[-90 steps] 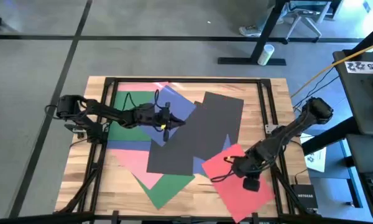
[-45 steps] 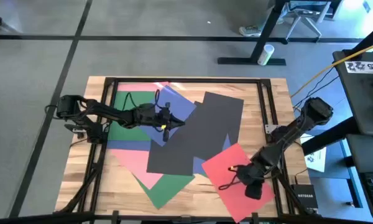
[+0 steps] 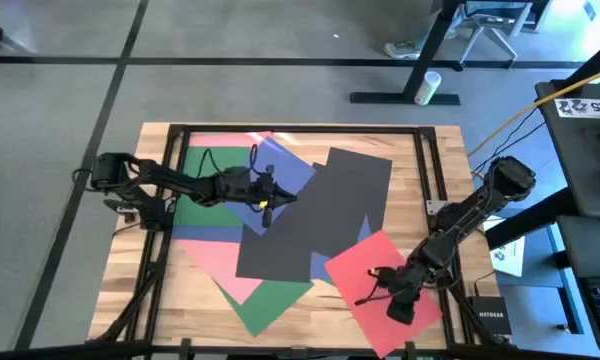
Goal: Organize paper
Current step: Move the red paper to the bottom right of the table
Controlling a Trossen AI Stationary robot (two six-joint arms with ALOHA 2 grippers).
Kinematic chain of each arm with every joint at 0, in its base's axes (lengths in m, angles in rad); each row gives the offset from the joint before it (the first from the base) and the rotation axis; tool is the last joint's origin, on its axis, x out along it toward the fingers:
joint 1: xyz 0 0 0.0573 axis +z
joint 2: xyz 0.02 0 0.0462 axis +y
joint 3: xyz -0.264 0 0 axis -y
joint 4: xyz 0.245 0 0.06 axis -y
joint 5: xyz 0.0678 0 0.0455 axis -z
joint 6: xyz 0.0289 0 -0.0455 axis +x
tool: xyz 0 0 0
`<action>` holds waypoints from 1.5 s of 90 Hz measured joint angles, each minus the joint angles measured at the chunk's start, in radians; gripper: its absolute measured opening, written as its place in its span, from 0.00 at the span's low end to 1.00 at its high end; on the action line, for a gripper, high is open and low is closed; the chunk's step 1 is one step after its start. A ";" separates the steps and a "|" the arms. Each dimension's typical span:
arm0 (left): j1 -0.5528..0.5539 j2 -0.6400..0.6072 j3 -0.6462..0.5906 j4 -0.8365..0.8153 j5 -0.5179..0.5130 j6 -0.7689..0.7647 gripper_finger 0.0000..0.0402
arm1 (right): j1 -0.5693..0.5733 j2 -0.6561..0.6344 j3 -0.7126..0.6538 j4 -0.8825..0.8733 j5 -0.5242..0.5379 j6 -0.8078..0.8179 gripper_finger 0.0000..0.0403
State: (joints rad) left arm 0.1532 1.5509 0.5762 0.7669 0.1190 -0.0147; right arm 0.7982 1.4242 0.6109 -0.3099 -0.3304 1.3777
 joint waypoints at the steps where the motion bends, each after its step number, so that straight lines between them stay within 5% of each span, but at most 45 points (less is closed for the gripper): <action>1: 0.000 0.000 0.000 0.000 0.000 0.000 0.00 | 0.000 0.000 0.000 -0.012 0.003 -0.002 0.00; 41: 0.001 0.000 0.000 -0.003 -0.011 0.003 0.00 | 0.077 0.000 0.018 -0.251 0.023 -0.072 0.00; 56: 0.002 0.000 0.000 -0.004 -0.011 0.003 0.00 | 0.129 0.000 0.022 -0.269 -0.044 -0.033 0.00; 98: 0.002 0.000 0.000 -0.028 -0.012 0.011 0.00 | 0.152 0.019 -0.023 -0.082 -0.108 0.072 0.00; 135: 0.002 0.000 0.000 -0.027 -0.012 0.011 0.00 | 0.130 0.164 -0.050 0.338 -0.109 0.084 0.00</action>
State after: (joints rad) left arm 0.1551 1.5509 0.5762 0.7403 0.1070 -0.0032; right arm 0.9283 1.5883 0.5613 0.0283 -0.4397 1.4612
